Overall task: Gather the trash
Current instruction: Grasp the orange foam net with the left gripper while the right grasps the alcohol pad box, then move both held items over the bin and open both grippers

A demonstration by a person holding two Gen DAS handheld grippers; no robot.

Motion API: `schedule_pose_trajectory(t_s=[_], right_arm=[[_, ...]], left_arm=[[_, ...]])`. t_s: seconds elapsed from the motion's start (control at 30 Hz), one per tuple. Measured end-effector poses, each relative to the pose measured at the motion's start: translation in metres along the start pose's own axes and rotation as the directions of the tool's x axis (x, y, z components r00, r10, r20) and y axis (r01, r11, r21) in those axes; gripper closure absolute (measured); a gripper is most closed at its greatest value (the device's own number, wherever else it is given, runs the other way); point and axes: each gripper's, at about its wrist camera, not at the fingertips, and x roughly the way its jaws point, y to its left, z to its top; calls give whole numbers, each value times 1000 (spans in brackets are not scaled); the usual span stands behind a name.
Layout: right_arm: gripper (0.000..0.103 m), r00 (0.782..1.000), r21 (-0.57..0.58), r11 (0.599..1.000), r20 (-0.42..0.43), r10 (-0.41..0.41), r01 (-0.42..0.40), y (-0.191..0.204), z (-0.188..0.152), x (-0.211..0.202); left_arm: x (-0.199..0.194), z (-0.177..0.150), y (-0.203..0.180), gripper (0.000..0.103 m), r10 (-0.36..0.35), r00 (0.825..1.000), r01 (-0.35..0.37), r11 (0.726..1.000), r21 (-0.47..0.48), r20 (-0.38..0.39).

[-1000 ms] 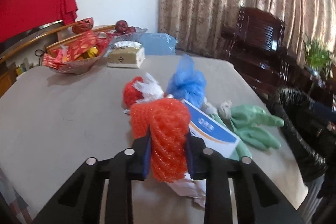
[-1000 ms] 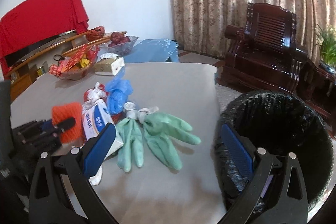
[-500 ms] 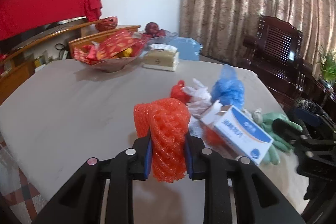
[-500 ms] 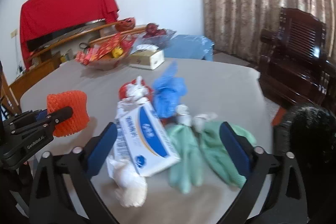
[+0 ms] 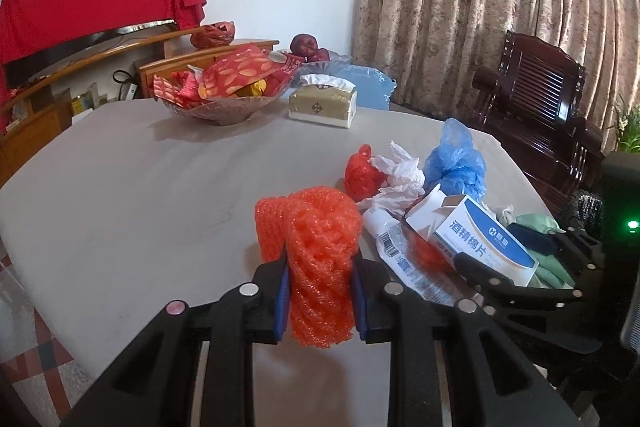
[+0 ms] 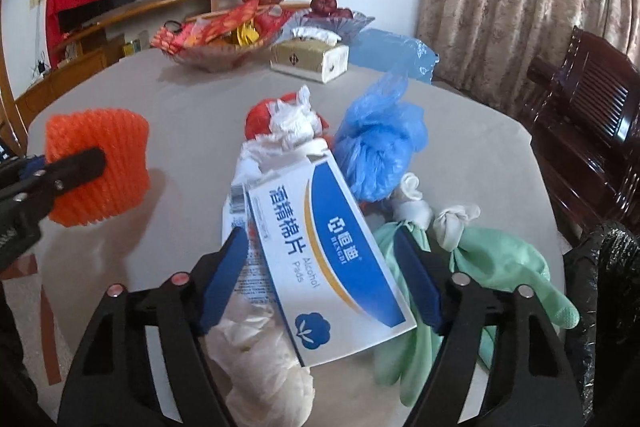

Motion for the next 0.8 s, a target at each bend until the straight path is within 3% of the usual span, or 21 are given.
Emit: schedule_pose_trajectory(t_s=[0.2, 0.57, 0.8], right_arm=[[43, 999, 9, 999, -4, 34, -34, -6, 3, -1], [46, 994, 115, 991, 95, 58, -69, -41, 19, -50], [46, 982, 160, 987, 189, 3, -34, -73, 22, -105]], left_arm=[[0, 2, 0, 78, -7, 1000, 7, 1000, 4, 3], [-13, 13, -22, 78, -47, 998, 46, 998, 37, 46], [-24, 25, -58, 78, -123, 989, 116, 989, 86, 81]])
